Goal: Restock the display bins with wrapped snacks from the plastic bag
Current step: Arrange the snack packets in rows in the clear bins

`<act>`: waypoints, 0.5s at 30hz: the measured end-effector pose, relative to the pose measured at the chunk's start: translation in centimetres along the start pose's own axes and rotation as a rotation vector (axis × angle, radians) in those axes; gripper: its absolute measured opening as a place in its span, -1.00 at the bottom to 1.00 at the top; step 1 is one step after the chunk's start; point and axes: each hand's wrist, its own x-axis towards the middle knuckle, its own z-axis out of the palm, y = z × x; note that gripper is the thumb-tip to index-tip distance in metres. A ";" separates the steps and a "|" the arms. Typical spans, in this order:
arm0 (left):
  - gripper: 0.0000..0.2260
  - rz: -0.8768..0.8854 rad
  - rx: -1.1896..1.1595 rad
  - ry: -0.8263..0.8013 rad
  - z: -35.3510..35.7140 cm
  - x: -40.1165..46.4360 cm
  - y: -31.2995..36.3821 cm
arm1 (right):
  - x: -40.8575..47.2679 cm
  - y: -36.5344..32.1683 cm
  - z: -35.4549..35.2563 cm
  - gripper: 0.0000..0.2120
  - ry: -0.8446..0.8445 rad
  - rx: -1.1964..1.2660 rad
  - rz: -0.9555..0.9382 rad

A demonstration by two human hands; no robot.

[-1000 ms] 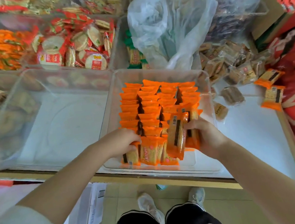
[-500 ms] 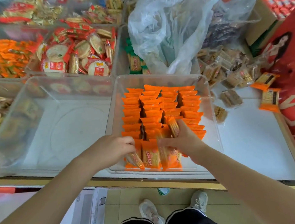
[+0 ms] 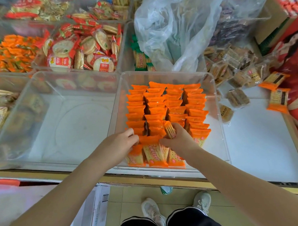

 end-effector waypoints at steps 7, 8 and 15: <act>-0.72 -0.035 0.138 -0.161 -0.2 1.4 0.7 | -0.2 0.1 -1.2 -0.62 -0.056 0.005 -0.072; -0.72 -0.047 0.130 -0.128 -0.2 1.4 0.6 | -0.3 0.1 -1.8 -0.65 -0.080 0.150 -0.018; -0.58 -0.005 -0.166 0.028 0.0 2.7 2.4 | -0.3 1.3 -5.5 -0.53 -0.197 0.758 0.127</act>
